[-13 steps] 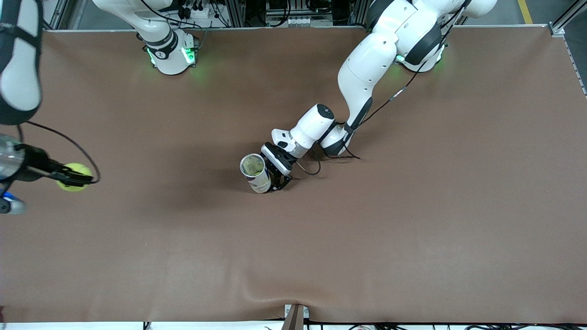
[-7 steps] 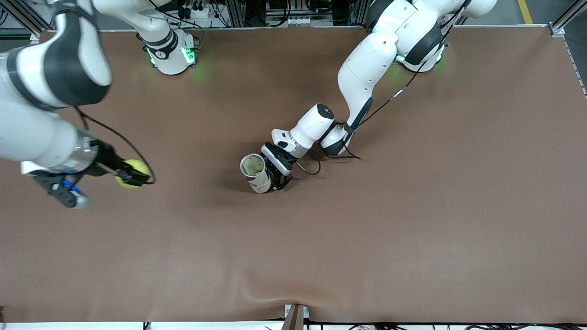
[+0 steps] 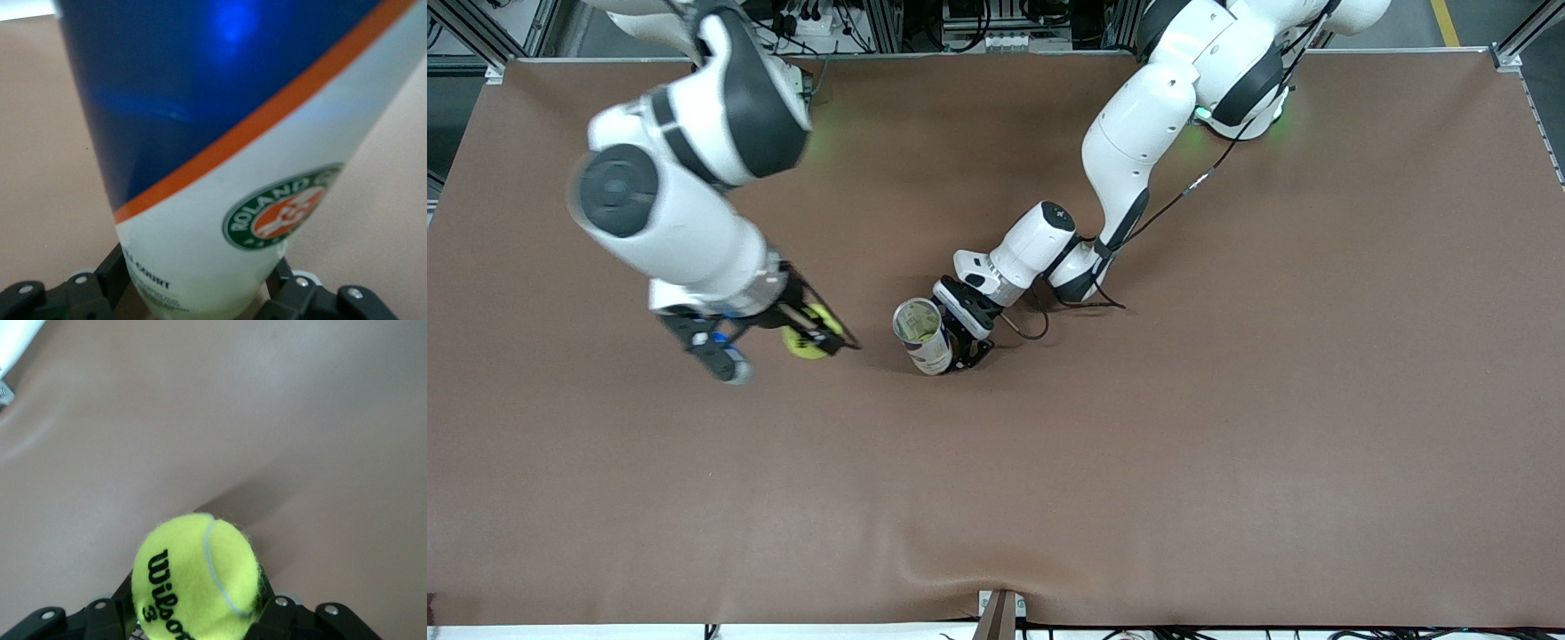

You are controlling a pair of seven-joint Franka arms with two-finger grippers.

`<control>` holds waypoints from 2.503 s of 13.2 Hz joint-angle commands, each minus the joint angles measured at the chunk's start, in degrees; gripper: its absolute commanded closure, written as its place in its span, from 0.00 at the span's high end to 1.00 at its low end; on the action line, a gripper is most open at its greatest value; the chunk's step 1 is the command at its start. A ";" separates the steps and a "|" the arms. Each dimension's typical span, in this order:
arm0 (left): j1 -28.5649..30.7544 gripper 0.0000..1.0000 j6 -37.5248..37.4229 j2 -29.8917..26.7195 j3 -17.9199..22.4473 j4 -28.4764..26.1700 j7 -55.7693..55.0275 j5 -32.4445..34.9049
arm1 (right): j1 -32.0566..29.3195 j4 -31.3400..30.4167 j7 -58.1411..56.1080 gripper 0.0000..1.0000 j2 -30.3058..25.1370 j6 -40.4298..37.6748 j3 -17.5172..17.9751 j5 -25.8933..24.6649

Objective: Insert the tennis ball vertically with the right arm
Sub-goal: 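Carry the Wilson ball with the right gripper over the can opening, then lower the Wilson ball into the can and open the right gripper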

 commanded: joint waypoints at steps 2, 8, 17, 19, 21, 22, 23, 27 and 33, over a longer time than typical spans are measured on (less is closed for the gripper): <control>-0.77 0.85 -0.19 -1.72 0.74 -1.44 -0.02 -1.69 | 4.62 0.05 3.62 0.00 2.46 1.94 -0.86 0.15; -0.77 0.86 -0.19 -1.64 0.74 -1.44 -0.02 -1.69 | 7.70 -0.31 5.03 0.00 5.53 2.03 -0.86 0.06; -0.77 0.86 -0.19 -1.64 0.74 -1.36 -0.02 -1.69 | 9.46 -0.48 5.03 0.00 8.35 1.77 -0.86 0.15; -0.85 0.86 -0.19 -1.64 0.74 -1.36 -0.02 -1.77 | 9.38 -0.92 4.94 0.17 8.53 1.85 -0.86 0.15; -0.86 0.86 -0.19 -1.64 0.74 -1.36 -0.02 -1.86 | 9.46 -0.92 5.81 1.00 8.62 1.85 -0.95 0.06; -0.86 0.86 -0.19 -1.64 0.74 -1.36 -0.02 -1.86 | 9.38 -0.83 6.34 1.00 8.53 1.85 -0.95 -0.03; -0.86 0.86 -0.19 -1.64 0.74 -1.36 -0.02 -1.86 | 9.37 -0.83 6.35 1.00 8.53 1.94 -1.04 -0.03; -0.86 0.86 -0.19 -1.64 0.74 -1.36 -0.02 -1.86 | 9.20 -0.48 6.26 1.00 8.27 1.86 -1.04 -0.46; -0.86 0.87 -0.19 -1.64 0.74 -1.36 -0.02 -1.86 | 8.50 -0.31 2.76 1.00 6.51 -2.35 -1.12 -0.29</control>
